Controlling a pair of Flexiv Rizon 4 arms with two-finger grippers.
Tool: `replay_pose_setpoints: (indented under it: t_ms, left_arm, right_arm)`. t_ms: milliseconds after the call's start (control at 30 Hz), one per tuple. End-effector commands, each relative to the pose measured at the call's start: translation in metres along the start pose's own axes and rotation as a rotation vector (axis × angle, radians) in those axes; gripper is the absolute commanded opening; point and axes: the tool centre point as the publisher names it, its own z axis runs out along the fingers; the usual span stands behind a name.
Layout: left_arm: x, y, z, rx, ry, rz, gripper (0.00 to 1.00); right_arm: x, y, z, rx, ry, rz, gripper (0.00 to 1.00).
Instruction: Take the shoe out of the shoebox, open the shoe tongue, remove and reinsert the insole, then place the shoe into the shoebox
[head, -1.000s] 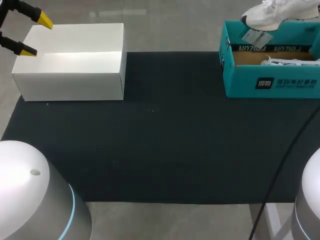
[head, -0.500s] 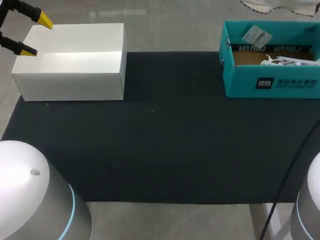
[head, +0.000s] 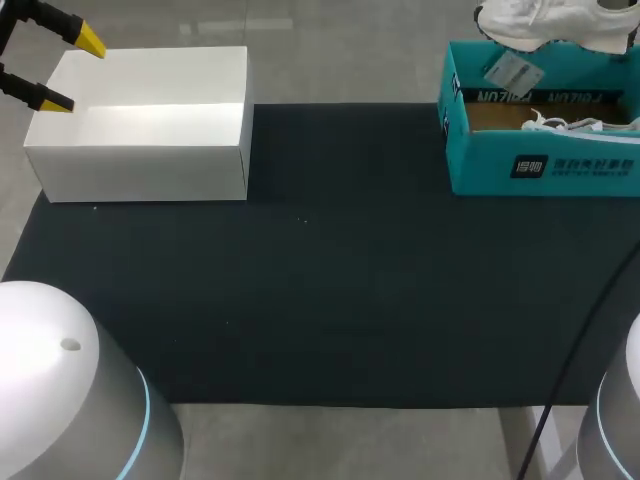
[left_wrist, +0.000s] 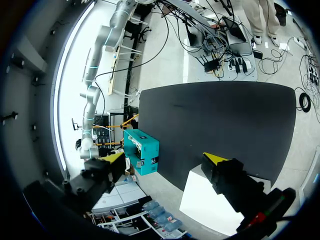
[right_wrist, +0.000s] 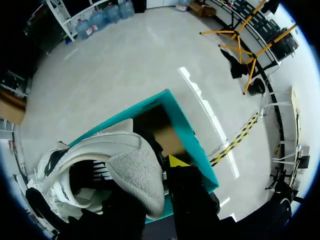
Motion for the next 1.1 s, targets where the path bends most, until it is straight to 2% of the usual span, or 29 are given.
replay_pose_setpoints:
  t_ms: [33, 167, 333, 433, 767, 1100]
  left_arm:
    - [-0.001, 0.001, 0.0, 0.003, 0.004, 0.0, 1.0]
    - [-0.001, 0.001, 0.0, 0.003, 0.004, 0.0, 1.0]
    - [-0.001, 0.001, 0.0, 0.003, 0.004, 0.0, 1.0]
    - [-0.001, 0.001, 0.0, 0.003, 0.004, 0.0, 1.0]
    - [-0.001, 0.001, 0.0, 0.003, 0.004, 0.0, 1.0]
    - [-0.001, 0.001, 0.0, 0.003, 0.004, 0.0, 1.0]
  right_arm:
    - [0.0, 0.003, 0.026, -0.012, -0.011, 0.027, 0.0]
    - [-0.005, -0.004, 0.043, -0.084, 0.036, 0.06, 0.0]
    - [-0.01, -0.008, 0.058, -0.152, 0.017, 0.058, 0.0]
    - [-0.013, -0.009, 0.061, -0.145, 0.025, 0.063, 0.0]
    - [-0.023, -0.023, 0.047, -0.136, 0.07, 0.081, 0.0]
    - [-0.017, -0.026, 0.063, -0.13, 0.052, 0.013, 0.0]
